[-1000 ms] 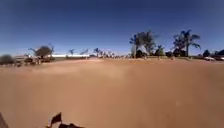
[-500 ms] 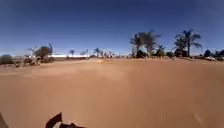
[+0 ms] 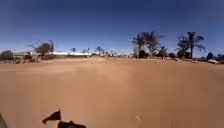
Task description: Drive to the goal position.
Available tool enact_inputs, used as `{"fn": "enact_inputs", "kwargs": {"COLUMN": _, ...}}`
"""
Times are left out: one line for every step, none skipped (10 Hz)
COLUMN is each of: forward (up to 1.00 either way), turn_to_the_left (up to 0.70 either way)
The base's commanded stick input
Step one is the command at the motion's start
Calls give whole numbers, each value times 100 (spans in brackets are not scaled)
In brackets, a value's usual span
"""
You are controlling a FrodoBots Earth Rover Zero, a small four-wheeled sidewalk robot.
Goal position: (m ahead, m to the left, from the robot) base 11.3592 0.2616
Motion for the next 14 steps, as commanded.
{"fn": "enact_inputs", "kwargs": {"forward": 70, "turn_to_the_left": 0}}
{"fn": "enact_inputs", "kwargs": {"forward": 70, "turn_to_the_left": 0}}
{"fn": "enact_inputs", "kwargs": {"forward": 70, "turn_to_the_left": 0}}
{"fn": "enact_inputs", "kwargs": {"forward": 70, "turn_to_the_left": 0}}
{"fn": "enact_inputs", "kwargs": {"forward": 70, "turn_to_the_left": 0}}
{"fn": "enact_inputs", "kwargs": {"forward": 70, "turn_to_the_left": 0}}
{"fn": "enact_inputs", "kwargs": {"forward": 70, "turn_to_the_left": 0}}
{"fn": "enact_inputs", "kwargs": {"forward": 70, "turn_to_the_left": 0}}
{"fn": "enact_inputs", "kwargs": {"forward": 70, "turn_to_the_left": 0}}
{"fn": "enact_inputs", "kwargs": {"forward": 70, "turn_to_the_left": 0}}
{"fn": "enact_inputs", "kwargs": {"forward": 70, "turn_to_the_left": 0}}
{"fn": "enact_inputs", "kwargs": {"forward": 70, "turn_to_the_left": 0}}
{"fn": "enact_inputs", "kwargs": {"forward": 70, "turn_to_the_left": 0}}
{"fn": "enact_inputs", "kwargs": {"forward": 70, "turn_to_the_left": 0}}
